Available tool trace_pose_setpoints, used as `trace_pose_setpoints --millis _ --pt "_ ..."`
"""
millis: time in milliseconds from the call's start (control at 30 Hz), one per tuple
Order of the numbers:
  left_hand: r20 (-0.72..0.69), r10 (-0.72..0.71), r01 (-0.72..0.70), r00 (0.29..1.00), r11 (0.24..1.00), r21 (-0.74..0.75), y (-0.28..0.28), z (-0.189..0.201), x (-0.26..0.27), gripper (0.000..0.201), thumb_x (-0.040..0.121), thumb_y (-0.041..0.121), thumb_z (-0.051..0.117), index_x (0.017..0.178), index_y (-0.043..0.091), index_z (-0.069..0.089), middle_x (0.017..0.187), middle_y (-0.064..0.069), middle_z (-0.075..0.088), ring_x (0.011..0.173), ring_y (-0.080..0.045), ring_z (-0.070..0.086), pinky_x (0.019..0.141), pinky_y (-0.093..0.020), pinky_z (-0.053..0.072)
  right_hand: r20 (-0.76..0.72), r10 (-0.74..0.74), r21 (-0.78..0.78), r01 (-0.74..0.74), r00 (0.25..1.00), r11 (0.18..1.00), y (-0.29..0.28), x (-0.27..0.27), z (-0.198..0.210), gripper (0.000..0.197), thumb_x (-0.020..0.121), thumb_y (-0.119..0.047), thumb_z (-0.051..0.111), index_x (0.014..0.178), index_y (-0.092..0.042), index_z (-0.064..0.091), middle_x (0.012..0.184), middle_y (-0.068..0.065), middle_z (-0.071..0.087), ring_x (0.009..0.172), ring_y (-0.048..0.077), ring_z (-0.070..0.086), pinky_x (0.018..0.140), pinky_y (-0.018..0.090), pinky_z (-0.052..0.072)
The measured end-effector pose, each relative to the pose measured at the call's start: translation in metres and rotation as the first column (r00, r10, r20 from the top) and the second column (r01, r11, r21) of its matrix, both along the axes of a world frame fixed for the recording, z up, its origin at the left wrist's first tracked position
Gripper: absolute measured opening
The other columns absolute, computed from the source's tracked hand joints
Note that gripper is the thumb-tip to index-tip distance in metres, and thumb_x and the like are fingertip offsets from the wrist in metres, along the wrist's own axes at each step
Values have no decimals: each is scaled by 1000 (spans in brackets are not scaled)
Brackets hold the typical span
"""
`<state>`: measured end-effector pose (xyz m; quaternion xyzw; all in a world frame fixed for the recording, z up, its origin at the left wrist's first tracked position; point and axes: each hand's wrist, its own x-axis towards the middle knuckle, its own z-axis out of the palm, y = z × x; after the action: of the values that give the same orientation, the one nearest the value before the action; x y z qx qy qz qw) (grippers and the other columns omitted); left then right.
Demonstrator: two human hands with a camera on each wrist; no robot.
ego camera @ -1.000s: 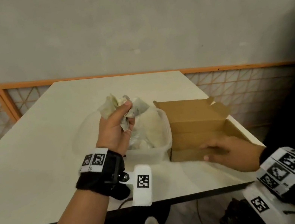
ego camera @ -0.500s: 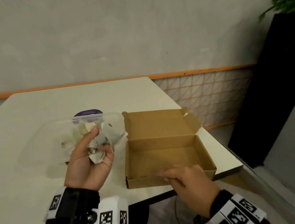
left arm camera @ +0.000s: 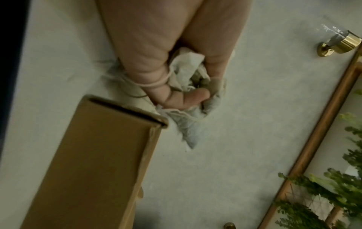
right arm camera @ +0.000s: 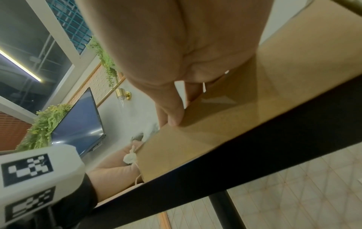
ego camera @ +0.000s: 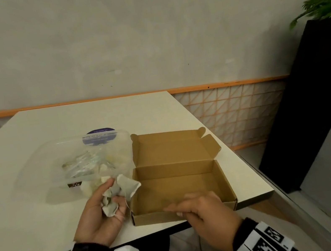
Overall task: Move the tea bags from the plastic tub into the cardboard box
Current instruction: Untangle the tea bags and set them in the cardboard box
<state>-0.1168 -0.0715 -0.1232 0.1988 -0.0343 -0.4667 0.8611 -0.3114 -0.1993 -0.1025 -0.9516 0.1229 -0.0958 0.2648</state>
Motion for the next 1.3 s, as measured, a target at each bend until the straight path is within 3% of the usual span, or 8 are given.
trace_pose_setpoints --millis 167,300,500,600,900,1133,1200,1300 --pt "-41 44 -42 998 999 33 -3 -1 -2 71 33 4 95 93 14 58 65 2 60 49 -1 53 47 -10 46 -71 74 98 -67 995 993 -7 5 12 33 95 -17 47 119 -34 63 84 -32 50 86 -17 48 85 6 34" --pt "-23 74 -71 997 991 117 -3 5 -9 15 76 14 62 91 13 59 64 1 64 49 -2 57 46 -9 46 -8 23 292 -20 1000 956 -9 21 39 23 92 -25 56 109 -38 63 104 -20 63 96 -8 56 86 11 42" --pt "-18 48 -46 999 992 121 -2 3 -8 16 79 16 61 94 10 60 80 -4 68 59 -6 61 46 -10 47 17 -72 569 50 997 821 -3 80 43 25 85 -21 65 109 -24 59 98 1 63 90 12 59 87 27 47" --pt "-34 20 -17 999 997 80 -1 3 -8 19 79 16 60 95 7 61 86 -9 68 63 -9 64 45 -10 47 -79 -75 582 108 994 806 4 101 29 37 80 -26 71 114 -16 59 98 0 63 87 11 58 69 22 45" --pt "-41 51 -47 998 995 92 -1 1 -7 9 87 15 57 89 8 63 80 -5 68 61 -6 62 48 -9 46 35 -110 765 44 993 642 6 101 17 6 83 -11 66 80 -16 63 71 -3 64 59 4 56 52 15 43" --pt "-23 58 -56 998 995 82 -1 0 -9 15 77 14 63 92 9 62 82 -5 67 61 -7 63 45 -10 47 71 -183 685 86 980 723 7 101 26 12 83 -13 67 76 -22 62 72 -4 60 60 5 51 51 13 39" --pt "-47 67 -64 997 996 60 0 -1 -8 17 77 14 64 93 10 62 84 -5 67 67 -9 64 44 -10 47 98 -240 740 91 966 666 1 99 29 12 85 -12 64 76 -19 61 73 -2 63 61 8 54 53 17 41" --pt "-46 59 -56 997 996 64 0 -1 -6 14 77 15 63 90 12 61 80 -4 67 79 -9 60 43 -11 46 120 -356 897 53 927 440 -11 95 31 11 89 -6 57 79 -12 56 74 6 67 56 9 62 51 17 47"
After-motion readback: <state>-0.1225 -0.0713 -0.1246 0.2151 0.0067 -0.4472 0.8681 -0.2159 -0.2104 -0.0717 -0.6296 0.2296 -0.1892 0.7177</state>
